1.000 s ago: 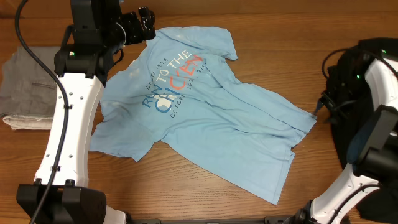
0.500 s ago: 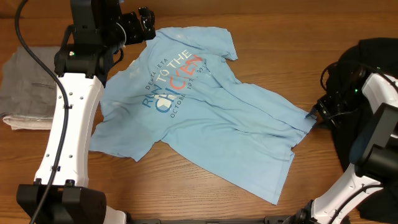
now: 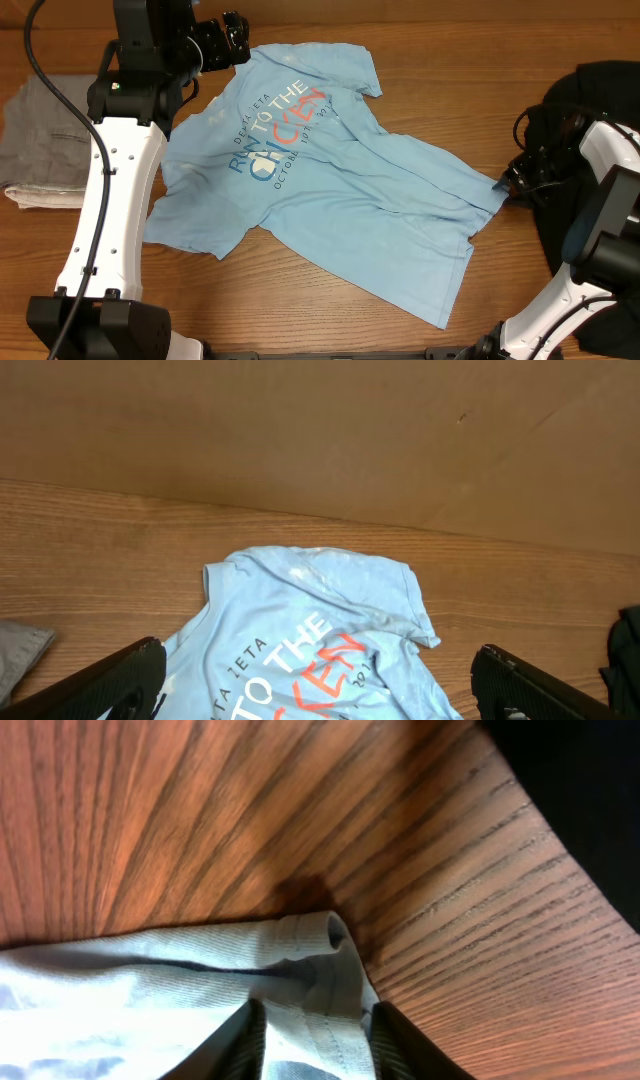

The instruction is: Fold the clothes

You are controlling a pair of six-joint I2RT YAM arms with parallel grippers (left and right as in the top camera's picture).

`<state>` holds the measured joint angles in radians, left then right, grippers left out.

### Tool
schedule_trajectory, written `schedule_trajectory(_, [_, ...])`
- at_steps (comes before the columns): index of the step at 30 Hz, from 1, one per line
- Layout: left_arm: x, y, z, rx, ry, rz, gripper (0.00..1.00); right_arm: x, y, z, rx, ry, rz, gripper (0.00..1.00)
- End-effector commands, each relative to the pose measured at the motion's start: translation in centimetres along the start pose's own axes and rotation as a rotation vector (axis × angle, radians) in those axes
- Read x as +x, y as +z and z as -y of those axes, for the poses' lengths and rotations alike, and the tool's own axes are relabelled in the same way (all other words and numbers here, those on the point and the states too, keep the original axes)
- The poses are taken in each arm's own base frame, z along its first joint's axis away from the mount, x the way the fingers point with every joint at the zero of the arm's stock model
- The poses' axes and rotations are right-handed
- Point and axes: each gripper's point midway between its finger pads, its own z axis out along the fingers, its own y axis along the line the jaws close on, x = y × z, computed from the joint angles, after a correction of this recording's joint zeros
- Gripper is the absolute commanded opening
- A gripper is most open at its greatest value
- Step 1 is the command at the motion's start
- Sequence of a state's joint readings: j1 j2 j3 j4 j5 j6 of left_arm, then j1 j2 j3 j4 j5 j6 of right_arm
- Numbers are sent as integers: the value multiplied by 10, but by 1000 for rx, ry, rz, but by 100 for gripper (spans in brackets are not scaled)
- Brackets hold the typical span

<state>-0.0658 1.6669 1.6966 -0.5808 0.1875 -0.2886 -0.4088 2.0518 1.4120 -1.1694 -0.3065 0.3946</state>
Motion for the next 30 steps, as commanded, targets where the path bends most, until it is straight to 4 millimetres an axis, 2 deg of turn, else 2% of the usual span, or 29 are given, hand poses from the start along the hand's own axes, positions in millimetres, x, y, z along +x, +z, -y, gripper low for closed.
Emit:
schedule_trajectory(1, [5, 3, 2, 6, -9, -13, 100, -1, -2, 1, 12, -17, 19, 32])
schedule_trajectory(5, [5, 3, 2, 6, -9, -13, 100, -3, -2, 1, 14, -20, 29, 5])
schedule_trajectory(6, [5, 3, 2, 6, -8, -13, 99, -4, -2, 0, 11, -22, 33, 4])
schedule_trajectory(11, [5, 3, 2, 6, -9, -13, 100, -11, -10, -13, -48, -46, 54, 4])
schedule_trajectory(14, [5, 3, 2, 6, -8, -13, 100, -19, -29, -35, -132, -103, 78, 4])
schedule_trajectory(19, [5, 3, 2, 6, -9, -13, 100, -37, -61, -54, -168, -138, 167, 4])
schedule_trajectory(30, [5, 3, 2, 6, -9, -13, 100, -70, -63, -38, -39, -139, 314, 4])
